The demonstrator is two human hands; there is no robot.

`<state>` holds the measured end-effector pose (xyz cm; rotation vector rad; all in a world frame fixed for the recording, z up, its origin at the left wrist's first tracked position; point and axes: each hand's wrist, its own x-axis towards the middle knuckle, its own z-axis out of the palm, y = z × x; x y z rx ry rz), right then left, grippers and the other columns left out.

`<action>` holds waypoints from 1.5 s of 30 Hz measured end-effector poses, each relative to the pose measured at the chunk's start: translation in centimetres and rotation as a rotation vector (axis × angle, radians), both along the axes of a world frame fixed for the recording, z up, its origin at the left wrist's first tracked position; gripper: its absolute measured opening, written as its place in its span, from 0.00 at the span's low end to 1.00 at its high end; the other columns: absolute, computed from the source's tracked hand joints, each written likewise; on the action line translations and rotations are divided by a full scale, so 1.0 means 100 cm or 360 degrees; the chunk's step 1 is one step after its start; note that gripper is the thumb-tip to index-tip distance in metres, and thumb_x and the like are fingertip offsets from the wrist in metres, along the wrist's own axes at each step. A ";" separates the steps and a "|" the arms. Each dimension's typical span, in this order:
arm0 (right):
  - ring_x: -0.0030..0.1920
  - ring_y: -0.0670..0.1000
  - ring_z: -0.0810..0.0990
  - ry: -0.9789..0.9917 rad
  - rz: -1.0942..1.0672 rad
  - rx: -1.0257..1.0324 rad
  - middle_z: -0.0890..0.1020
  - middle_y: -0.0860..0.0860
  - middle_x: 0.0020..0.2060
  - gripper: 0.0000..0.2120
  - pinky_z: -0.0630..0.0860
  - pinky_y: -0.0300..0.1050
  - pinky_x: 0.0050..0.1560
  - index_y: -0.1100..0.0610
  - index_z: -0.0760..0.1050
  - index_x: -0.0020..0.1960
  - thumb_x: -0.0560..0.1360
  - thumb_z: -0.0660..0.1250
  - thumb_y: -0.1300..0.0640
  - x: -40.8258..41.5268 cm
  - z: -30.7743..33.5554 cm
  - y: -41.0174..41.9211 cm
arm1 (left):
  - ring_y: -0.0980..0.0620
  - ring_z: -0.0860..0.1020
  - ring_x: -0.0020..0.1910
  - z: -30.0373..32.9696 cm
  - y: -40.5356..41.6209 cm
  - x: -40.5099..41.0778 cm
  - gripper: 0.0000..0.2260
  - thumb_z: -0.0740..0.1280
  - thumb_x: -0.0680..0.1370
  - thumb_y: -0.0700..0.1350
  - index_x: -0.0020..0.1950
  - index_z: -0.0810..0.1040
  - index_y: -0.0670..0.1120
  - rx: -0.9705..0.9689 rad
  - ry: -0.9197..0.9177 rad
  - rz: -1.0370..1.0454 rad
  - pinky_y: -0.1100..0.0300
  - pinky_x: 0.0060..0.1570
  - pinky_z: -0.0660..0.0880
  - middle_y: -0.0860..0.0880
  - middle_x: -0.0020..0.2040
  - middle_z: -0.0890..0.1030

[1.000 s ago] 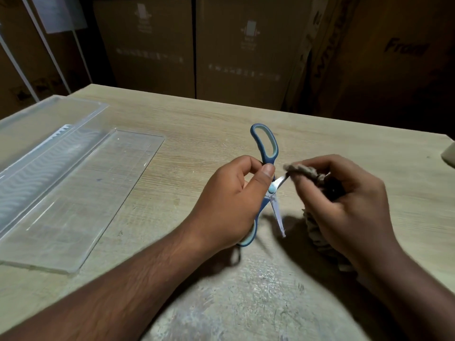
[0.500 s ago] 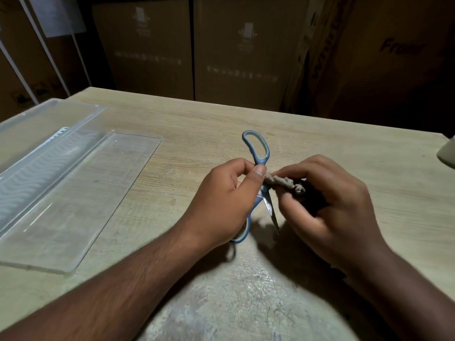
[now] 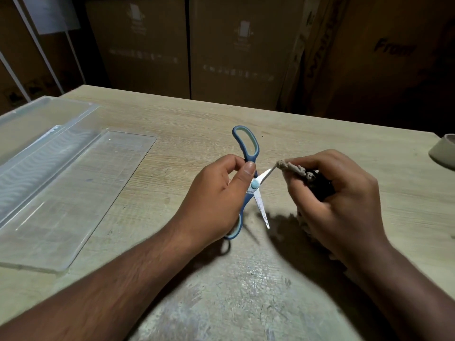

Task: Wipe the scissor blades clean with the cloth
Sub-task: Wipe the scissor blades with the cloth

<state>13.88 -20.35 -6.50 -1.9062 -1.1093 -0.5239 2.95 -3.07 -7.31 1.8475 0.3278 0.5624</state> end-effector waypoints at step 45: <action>0.52 0.47 0.86 0.0055 0.0458 -0.0184 0.86 0.47 0.51 0.08 0.81 0.46 0.50 0.55 0.86 0.57 0.78 0.74 0.60 -0.002 0.002 0.004 | 0.41 0.83 0.48 0.002 0.007 0.005 0.15 0.62 0.87 0.55 0.50 0.83 0.49 -0.0005 0.0216 0.0003 0.46 0.51 0.77 0.42 0.47 0.86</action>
